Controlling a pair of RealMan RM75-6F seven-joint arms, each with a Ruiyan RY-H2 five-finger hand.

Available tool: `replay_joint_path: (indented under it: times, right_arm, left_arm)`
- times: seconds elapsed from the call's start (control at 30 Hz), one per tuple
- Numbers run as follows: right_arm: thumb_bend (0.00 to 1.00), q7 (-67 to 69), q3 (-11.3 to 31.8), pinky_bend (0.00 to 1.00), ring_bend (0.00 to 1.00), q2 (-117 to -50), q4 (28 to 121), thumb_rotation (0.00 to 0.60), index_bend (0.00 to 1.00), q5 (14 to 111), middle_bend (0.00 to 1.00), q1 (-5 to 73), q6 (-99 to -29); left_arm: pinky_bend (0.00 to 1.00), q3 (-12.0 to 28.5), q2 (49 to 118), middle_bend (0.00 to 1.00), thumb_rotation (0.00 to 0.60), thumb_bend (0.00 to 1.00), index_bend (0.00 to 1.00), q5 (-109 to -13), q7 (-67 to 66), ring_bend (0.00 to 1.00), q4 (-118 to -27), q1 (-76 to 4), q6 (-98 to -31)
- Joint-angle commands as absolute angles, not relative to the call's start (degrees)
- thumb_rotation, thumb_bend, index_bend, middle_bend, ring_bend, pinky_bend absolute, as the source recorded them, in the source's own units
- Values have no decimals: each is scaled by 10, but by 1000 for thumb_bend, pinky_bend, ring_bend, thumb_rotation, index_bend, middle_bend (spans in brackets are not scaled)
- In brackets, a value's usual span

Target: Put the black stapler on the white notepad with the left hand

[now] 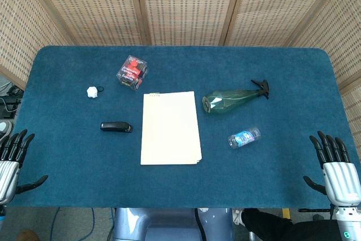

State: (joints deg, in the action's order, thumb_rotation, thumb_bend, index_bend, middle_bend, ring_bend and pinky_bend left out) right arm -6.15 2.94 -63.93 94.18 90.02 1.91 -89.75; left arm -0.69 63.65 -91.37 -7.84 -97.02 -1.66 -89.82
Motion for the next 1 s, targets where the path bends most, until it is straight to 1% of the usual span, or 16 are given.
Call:
replay_joint_path:
  times: [0.03,0.3,0.43,0.57,0.67,0.73,0.83,0.9,1.0]
  right_arm:
    - [0,-61,31,0,0,-640,941,600,0,899,0,19,-899]
    - [0,-59,30,0,0,-639,941,600,0,899,0,19,-897]
    - [0,-58,30,0,0,-639,942,600,0,897,0,20,-893]
    - [0,-64,33,0,0,-640,940,600,0,888,0,22,-886]
    - [0,-70,35,0,0,-641,942,600,0,880,0,23,-882]
    - [0,-75,38,0,0,-641,943,600,0,874,0,24,-880]
    - [0,-83,41,0,0,-641,946,600,0,864,0,24,-877]
    - [0,-89,43,0,0,-641,947,600,0,857,0,25,-874]
    - [0,-95,45,0,0,-642,947,600,0,849,0,24,-872]
  left_arm:
    - [0,-8,636,0,600,0,0,-913,-81,0,-972,-18,-895]
    - [0,-9,636,0,600,0,0,-911,-82,0,-972,-20,-887]
    - [0,-3,638,0,600,0,0,-900,-75,0,-971,-35,-859]
    - [4,31,645,0,600,0,0,-857,-78,0,-968,-88,-782]
    - [77,68,657,0,600,0,0,-803,-99,24,-958,-148,-697]
    - [175,90,673,0,600,0,0,-776,-119,97,-937,-187,-651]
    - [266,113,714,15,600,0,19,-745,-147,171,-881,-243,-591]
    - [294,120,743,38,600,5,52,-732,-152,206,-845,-274,-555]
    - [312,122,775,75,600,26,103,-727,-153,251,-805,-305,-521]
